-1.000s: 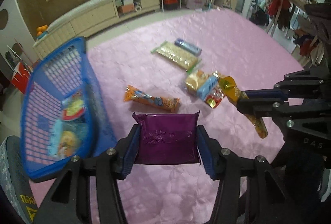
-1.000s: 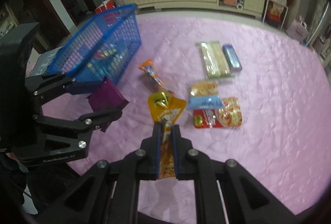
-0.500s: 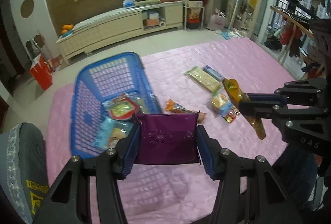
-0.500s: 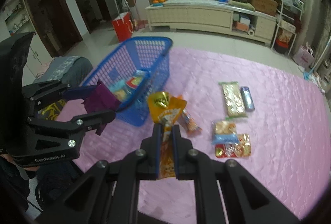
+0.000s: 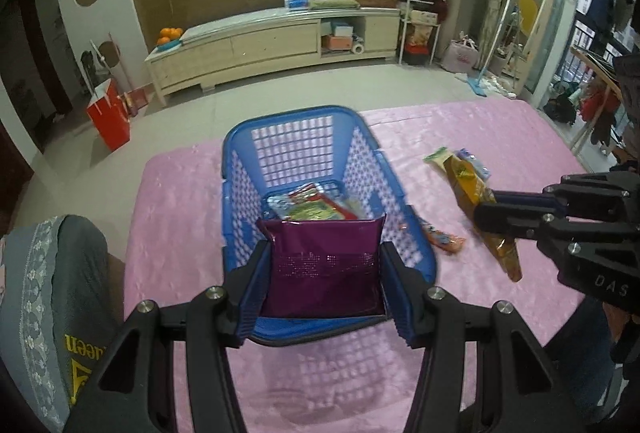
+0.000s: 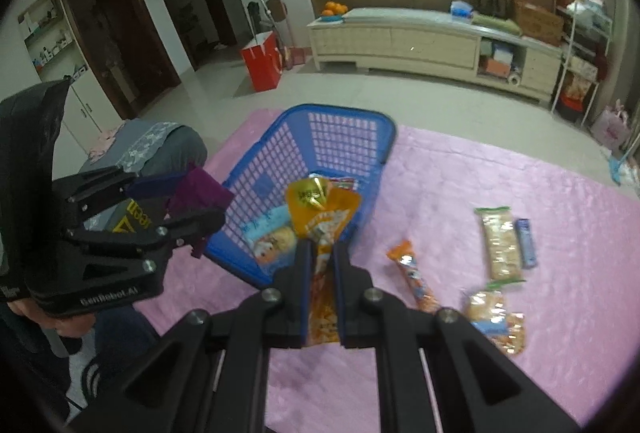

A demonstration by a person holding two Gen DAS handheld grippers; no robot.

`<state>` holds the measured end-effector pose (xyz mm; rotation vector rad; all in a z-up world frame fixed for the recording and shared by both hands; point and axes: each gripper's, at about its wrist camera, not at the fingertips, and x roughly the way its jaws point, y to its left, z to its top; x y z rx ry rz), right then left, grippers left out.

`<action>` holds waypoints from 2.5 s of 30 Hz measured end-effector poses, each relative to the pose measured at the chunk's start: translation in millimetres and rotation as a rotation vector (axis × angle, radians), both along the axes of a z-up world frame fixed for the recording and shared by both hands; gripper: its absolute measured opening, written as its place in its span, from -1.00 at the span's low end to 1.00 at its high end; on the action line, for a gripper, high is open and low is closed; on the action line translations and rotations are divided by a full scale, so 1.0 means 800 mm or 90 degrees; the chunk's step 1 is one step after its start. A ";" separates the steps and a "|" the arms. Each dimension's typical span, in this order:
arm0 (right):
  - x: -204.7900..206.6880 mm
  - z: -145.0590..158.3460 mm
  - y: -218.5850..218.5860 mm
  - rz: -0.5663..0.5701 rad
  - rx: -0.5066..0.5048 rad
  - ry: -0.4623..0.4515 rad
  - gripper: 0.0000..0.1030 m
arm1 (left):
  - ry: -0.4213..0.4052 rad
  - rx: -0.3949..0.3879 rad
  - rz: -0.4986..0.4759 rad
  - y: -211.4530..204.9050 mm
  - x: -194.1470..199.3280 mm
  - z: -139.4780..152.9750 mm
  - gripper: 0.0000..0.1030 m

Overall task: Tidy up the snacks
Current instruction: 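Carry the purple and yellow packs over the blue basket with both tools, then open the left tool to drop the purple pack while the right tool drops the yellow pack, then withdraw both tools from the basket toward the remaining snacks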

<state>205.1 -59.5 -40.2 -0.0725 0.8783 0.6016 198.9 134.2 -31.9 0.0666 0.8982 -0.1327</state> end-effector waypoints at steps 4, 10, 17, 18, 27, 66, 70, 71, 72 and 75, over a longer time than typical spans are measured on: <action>0.024 -0.022 0.029 0.004 -0.005 0.028 -0.74 | 0.021 -0.001 0.009 0.016 0.018 -0.021 0.00; 0.040 -0.036 0.047 0.010 -0.017 0.039 -0.73 | 0.039 -0.013 0.020 0.036 0.045 -0.045 0.00; 0.054 -0.040 0.049 0.010 -0.037 0.031 -0.73 | 0.041 -0.017 0.024 0.042 0.078 -0.061 0.02; 0.056 -0.040 0.049 0.009 -0.038 0.032 -0.73 | 0.042 -0.019 0.022 0.042 0.081 -0.063 0.06; 0.060 -0.042 0.038 0.000 -0.044 0.039 -0.73 | 0.039 -0.009 0.015 0.038 0.081 -0.061 0.51; 0.050 -0.047 0.044 -0.032 -0.098 0.022 0.66 | 0.033 -0.033 0.031 0.034 0.015 -0.036 0.56; 0.046 -0.035 0.009 -0.053 -0.084 0.024 0.66 | 0.028 -0.025 0.015 0.012 0.012 -0.029 0.56; 0.044 -0.032 0.000 -0.057 -0.081 0.023 0.66 | 0.025 -0.023 0.009 0.002 0.012 -0.025 0.56; 0.042 -0.029 -0.012 -0.064 -0.079 0.021 0.66 | 0.023 -0.022 0.005 -0.005 0.011 -0.023 0.56; 0.036 -0.022 -0.038 -0.079 -0.073 0.015 0.66 | 0.019 -0.020 -0.015 -0.035 0.012 -0.015 0.56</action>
